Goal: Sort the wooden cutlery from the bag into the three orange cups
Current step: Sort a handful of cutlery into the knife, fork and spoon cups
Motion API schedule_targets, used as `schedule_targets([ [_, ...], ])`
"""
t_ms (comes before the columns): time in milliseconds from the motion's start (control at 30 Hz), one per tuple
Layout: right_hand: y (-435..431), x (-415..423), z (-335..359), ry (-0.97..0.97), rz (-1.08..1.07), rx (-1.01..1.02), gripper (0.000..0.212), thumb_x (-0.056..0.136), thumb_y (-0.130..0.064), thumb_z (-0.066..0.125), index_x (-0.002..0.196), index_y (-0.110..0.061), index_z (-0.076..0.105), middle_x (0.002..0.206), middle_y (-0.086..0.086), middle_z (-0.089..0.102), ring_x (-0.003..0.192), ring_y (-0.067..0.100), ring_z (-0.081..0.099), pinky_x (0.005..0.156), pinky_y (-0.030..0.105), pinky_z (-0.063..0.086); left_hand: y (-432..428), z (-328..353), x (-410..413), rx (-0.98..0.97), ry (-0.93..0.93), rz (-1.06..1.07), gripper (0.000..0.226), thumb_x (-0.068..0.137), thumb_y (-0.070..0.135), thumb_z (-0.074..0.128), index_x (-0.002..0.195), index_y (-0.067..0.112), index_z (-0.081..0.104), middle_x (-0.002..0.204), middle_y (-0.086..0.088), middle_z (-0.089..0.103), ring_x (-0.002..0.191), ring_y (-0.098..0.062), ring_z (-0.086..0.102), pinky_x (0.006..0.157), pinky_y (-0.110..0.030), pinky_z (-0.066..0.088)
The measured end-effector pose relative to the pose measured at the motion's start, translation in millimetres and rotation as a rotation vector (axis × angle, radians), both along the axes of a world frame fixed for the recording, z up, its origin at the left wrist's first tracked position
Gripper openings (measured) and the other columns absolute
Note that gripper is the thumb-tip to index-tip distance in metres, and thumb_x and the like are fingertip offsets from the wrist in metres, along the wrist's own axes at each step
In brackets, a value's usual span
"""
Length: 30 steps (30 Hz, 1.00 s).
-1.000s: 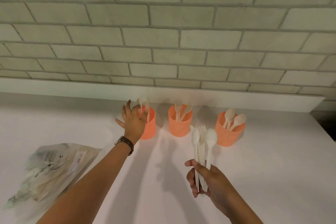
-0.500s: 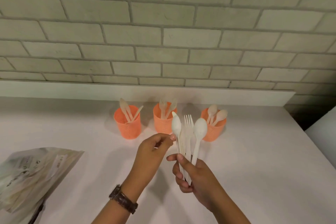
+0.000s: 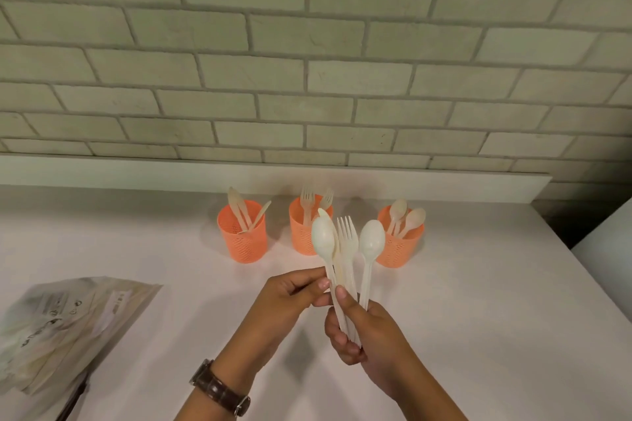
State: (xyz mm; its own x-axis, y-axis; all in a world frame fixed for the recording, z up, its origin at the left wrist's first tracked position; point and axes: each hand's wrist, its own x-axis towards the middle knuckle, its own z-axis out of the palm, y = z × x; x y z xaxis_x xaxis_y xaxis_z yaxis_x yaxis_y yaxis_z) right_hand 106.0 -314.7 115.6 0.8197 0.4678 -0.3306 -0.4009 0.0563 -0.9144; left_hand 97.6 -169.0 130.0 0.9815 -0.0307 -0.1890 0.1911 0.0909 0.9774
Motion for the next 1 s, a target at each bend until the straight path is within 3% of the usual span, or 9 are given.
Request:
schedule_targets([
  [100, -0.4, -1.3, -1.5, 0.033, 0.047, 0.046, 0.036, 0.092, -0.038, 0.046, 0.097, -0.008, 0.066, 0.049, 0.001, 0.034, 0.040, 0.010, 0.021, 0.041, 0.018, 0.019, -0.3, -0.5, -0.4, -0.055, 0.038, -0.017, 0.024, 0.091, 0.013, 0.054, 0.110, 0.013, 0.069, 0.107, -0.002, 0.073, 0.099, -0.018, 0.069, 0.090, -0.023, 0.051],
  [233, 0.4, -1.3, -2.6, -0.027, 0.055, 0.025, 0.032, 0.085, -0.033, 0.060, 0.110, -0.014, 0.052, 0.050, 0.000, 0.038, 0.039, 0.009, 0.023, 0.040, 0.017, 0.021, 0.1, -1.4, -0.2, -0.053, 0.017, 0.037, 0.019, 0.084, 0.012, 0.063, 0.100, 0.008, 0.073, 0.097, -0.008, 0.075, 0.089, -0.015, 0.069, 0.086, -0.023, 0.053],
  [467, 11.7, -9.0, -4.0, -0.199, -0.056, -0.051, 0.021, 0.094, -0.037, 0.046, 0.113, -0.027, 0.046, 0.059, 0.004, 0.054, 0.036, 0.012, 0.031, 0.039, 0.016, 0.024, -5.8, -1.3, 1.7, -0.081, -0.021, 0.190, 0.011, 0.077, 0.008, 0.070, 0.084, 0.012, 0.077, 0.082, -0.003, 0.076, 0.072, -0.006, 0.069, 0.066, -0.012, 0.050],
  [600, 10.7, -5.3, -8.0, -0.253, -0.121, -0.106, 0.017, 0.099, -0.032, 0.038, 0.110, -0.024, 0.048, 0.060, 0.004, 0.058, 0.036, 0.018, 0.041, 0.036, 0.019, 0.030, -7.1, -1.7, 1.7, -0.057, -0.032, 0.227, 0.015, 0.079, 0.007, 0.068, 0.090, 0.013, 0.076, 0.084, 0.001, 0.077, 0.071, -0.002, 0.067, 0.064, -0.009, 0.048],
  [733, 5.4, 2.6, -13.5, -0.166, -0.217, -0.103, 0.014, 0.098, -0.024, 0.041, 0.101, -0.012, 0.047, 0.064, 0.011, 0.059, 0.039, 0.024, 0.050, 0.037, 0.025, 0.039, 5.7, -2.8, 7.9, -0.047, -0.022, 0.366, 0.018, 0.076, 0.004, 0.071, 0.093, 0.008, 0.073, 0.080, -0.004, 0.074, 0.064, -0.003, 0.064, 0.062, -0.010, 0.048],
  [833, -0.3, 9.0, -20.2, -0.198, -0.263, -0.170, 0.012, 0.098, -0.022, 0.042, 0.096, -0.012, 0.048, 0.059, 0.003, 0.059, 0.042, 0.018, 0.047, 0.039, 0.025, 0.038, 39.9, 2.6, 29.3, 0.041, -0.063, 0.509, 0.014, 0.076, 0.004, 0.072, 0.089, 0.006, 0.070, 0.071, -0.002, 0.069, 0.060, -0.004, 0.060, 0.059, -0.010, 0.047],
  [900, -3.5, 12.2, -23.1, -0.237, -0.276, -0.239, 0.012, 0.097, -0.022, 0.044, 0.093, -0.012, 0.051, 0.057, -0.001, 0.057, 0.043, 0.013, 0.041, 0.042, 0.022, 0.035, 72.0, 9.4, 51.6, 0.137, -0.140, 0.627, 0.009, 0.077, 0.004, 0.070, 0.085, 0.009, 0.068, 0.065, 0.008, 0.070, 0.059, -0.002, 0.062, 0.059, -0.010, 0.047],
  [1000, -5.4, 15.2, -23.6, -0.211, -0.276, -0.254, 0.014, 0.096, -0.021, 0.048, 0.090, -0.011, 0.056, 0.058, -0.001, 0.052, 0.046, 0.010, 0.038, 0.046, 0.021, 0.031, 110.2, 13.1, 81.9, 0.326, -0.204, 0.772, 0.006, 0.080, 0.013, 0.070, 0.081, 0.017, 0.066, 0.063, 0.017, 0.069, 0.065, 0.001, 0.064, 0.056, -0.002, 0.044],
])
